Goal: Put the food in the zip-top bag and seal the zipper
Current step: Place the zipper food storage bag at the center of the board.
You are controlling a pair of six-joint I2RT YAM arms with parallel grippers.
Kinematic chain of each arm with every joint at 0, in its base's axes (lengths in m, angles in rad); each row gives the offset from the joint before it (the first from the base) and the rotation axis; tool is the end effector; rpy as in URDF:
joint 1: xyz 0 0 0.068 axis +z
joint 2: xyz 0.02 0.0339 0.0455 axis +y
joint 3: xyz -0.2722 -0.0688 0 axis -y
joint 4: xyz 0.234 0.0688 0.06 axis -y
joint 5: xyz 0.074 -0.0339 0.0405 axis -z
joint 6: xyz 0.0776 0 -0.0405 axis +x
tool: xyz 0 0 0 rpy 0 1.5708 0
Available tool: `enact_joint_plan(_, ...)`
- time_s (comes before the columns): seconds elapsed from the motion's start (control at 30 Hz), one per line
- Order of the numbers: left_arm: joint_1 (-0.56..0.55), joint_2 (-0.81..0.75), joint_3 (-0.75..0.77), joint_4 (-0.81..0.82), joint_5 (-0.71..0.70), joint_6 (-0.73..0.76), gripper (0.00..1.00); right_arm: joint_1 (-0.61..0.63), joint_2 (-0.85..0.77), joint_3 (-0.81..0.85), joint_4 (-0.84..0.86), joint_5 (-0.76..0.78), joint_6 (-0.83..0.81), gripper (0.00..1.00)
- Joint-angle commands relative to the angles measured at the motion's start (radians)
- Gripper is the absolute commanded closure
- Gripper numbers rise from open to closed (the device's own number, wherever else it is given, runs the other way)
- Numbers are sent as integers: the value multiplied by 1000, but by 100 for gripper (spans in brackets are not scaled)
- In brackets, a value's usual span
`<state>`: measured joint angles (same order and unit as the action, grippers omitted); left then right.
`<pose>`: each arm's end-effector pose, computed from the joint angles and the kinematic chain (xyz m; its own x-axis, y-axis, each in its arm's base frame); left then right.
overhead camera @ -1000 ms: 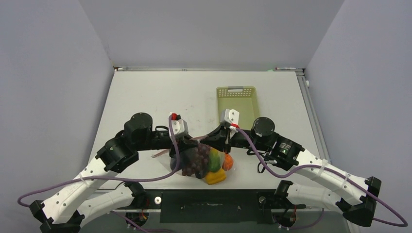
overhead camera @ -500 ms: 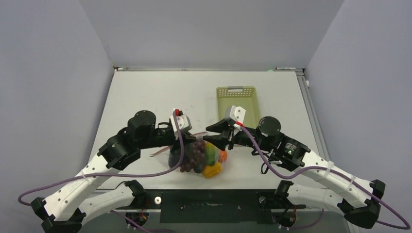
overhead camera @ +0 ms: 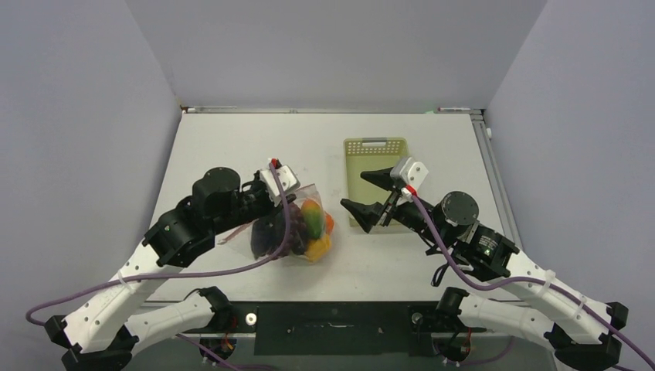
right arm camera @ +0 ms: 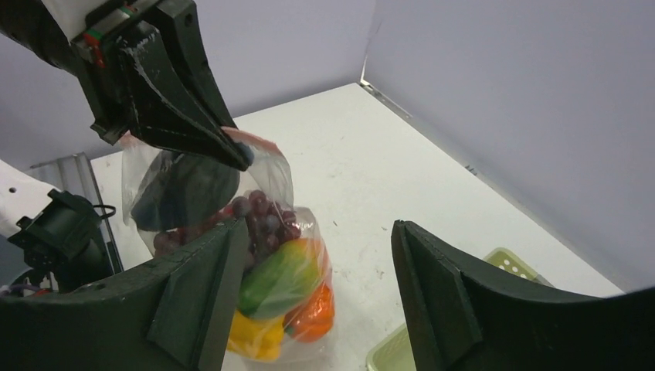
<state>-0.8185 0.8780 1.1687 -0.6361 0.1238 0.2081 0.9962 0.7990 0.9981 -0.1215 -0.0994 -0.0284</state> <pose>0.1264 -0.1491 0.3964 -0.0603 0.3644 -0.9293 0.8344 0.5294 0.1535 0.1014 0.1708 0.4254 0.0674 0.0520 -0.9964 -0.8875 0.4594 -0.0360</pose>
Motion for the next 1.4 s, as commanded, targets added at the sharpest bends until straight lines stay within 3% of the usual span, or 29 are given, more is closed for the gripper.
enact_joint_plan(0.0, 1, 26, 119, 48, -126, 79, 100, 2, -16, -32, 9, 67, 22, 31)
enact_joint_plan(0.27, 14, 112, 185, 56, -285, 189, 100, 2, -20, -76, 26, 62, 56, 30)
enact_joint_plan(0.43, 83, 137, 171, 130, -351, 284, 100, 0, -39, -71, -10, 69, 43, 29)
enact_joint_plan(0.83, 324, 242, 154, 294, -257, 500, 100, -2, -49, -77, -10, 32, 38, 28)
enact_joint_plan(1.03, 382, 303, 40, 508, -342, 669, 100, -2, -43, -65, -28, 7, 44, 28)
enact_joint_plan(1.2, 382, 368, -17, 542, -300, 612, 100, -4, -62, -65, -47, 3, 42, 28)
enact_joint_plan(1.37, 278, 388, -111, 578, -307, 518, 100, -5, -71, -78, -44, 0, 50, 28)
